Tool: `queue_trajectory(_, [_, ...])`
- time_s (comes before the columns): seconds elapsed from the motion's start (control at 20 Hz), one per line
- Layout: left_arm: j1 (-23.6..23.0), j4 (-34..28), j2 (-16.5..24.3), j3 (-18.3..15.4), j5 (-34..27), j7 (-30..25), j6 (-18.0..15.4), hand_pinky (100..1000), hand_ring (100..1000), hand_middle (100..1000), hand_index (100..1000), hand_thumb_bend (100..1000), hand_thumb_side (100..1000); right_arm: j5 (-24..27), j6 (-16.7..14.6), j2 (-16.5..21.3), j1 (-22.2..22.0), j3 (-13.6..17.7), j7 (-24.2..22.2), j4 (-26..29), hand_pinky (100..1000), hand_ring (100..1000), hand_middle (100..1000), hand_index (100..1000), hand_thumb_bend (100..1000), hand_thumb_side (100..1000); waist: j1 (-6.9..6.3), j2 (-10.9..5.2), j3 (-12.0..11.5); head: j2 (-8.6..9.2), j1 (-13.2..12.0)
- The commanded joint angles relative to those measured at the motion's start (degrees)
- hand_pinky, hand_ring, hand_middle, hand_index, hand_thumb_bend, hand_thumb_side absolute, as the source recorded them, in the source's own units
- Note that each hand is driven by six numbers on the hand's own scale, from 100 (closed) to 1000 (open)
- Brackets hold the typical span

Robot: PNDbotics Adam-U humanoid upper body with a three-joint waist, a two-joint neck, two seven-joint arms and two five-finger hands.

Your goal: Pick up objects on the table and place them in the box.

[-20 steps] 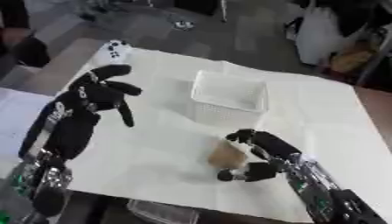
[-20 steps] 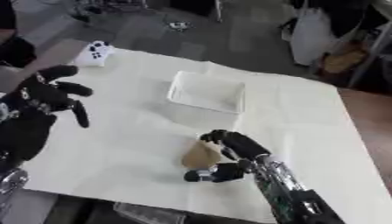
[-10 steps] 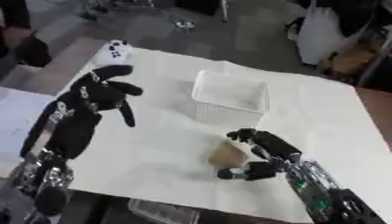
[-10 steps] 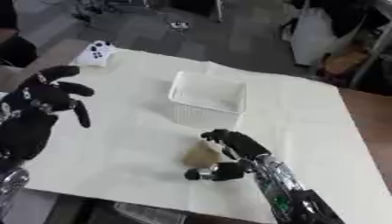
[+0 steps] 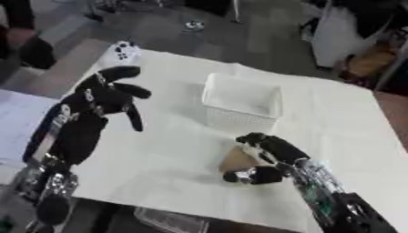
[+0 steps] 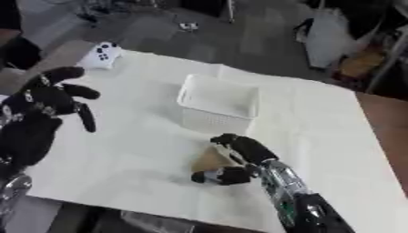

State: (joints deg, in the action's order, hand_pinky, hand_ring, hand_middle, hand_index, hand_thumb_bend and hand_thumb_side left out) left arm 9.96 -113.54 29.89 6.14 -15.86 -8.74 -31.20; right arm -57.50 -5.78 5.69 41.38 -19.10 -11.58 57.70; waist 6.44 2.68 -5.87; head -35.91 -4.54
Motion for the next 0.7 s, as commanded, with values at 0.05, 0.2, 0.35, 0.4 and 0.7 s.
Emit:
queue_trajectory(0.05, [1.15,-1.06,0.66,-0.04,-0.86,-0.34,0.04,396,767,862,745,972,700,-1.87,0.16,-0.07,1.59,1.45,1.05,-1.85,764,813,838,945,854,1000,-0.37,-0.50,-0.14,1.02,0.23])
queue_trajectory(0.2, [1.36,-1.06,0.64,-0.06,-1.06,-0.44,0.05,397,767,862,745,975,699,-2.90,0.11,-0.30,1.61,2.21,1.54,-4.01,765,813,839,946,842,1000,-0.33,-0.43,-0.24,1.24,0.11])
queue_trajectory(0.35, [1.38,-1.06,0.62,-0.08,-1.15,-0.52,0.07,396,768,862,745,972,701,-3.52,-0.13,-0.56,1.55,2.64,1.94,-5.37,760,808,837,938,815,993,-0.34,-0.36,-0.23,1.29,0.09])
queue_trajectory(0.4, [1.36,-1.06,0.61,-0.07,-1.15,-0.55,0.09,396,768,862,745,972,701,-3.71,-0.13,-0.59,1.54,2.77,2.11,-5.71,748,794,821,926,787,977,-0.35,-0.35,-0.21,1.27,0.16])
queue_trajectory(0.7, [1.18,-1.06,0.59,-0.05,-1.08,-0.61,0.10,395,768,862,745,970,702,-5.28,0.62,-0.55,1.41,3.58,3.09,-7.82,217,528,639,878,735,899,-0.40,-0.36,-0.04,1.29,0.31])
